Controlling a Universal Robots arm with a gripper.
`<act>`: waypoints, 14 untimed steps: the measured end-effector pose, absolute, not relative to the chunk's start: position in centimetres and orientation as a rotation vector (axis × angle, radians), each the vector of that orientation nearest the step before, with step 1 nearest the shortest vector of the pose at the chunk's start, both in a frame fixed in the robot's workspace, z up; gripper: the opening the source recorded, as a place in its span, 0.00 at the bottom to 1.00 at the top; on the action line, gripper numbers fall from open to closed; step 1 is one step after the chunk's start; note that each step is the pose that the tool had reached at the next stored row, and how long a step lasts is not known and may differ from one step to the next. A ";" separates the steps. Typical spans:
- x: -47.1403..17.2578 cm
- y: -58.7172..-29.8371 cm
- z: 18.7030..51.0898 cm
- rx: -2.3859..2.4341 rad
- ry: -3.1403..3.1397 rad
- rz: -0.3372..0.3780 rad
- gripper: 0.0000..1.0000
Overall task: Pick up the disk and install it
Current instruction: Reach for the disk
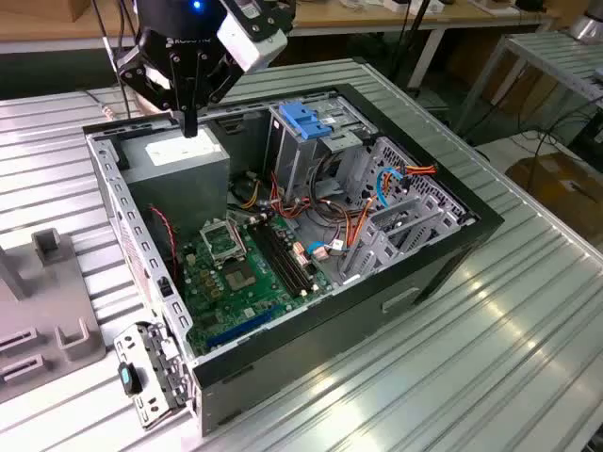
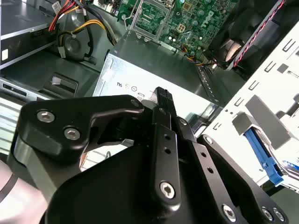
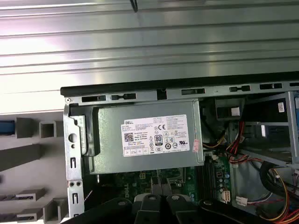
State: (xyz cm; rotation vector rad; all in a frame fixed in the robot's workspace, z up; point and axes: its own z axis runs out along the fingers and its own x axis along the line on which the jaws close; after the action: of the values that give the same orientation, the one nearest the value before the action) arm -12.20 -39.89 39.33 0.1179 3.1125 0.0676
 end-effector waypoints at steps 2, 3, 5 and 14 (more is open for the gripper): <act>-12.2 -39.9 39.3 0.118 3.112 0.068 0.11; -12.2 -39.9 39.3 0.118 3.112 0.068 0.11; -12.2 -39.9 39.3 0.118 3.113 0.068 0.11; -12.5 -39.9 39.3 0.118 3.113 0.068 0.11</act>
State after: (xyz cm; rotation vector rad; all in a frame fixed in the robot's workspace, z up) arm -12.51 -39.89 39.33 0.1182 3.1125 0.0676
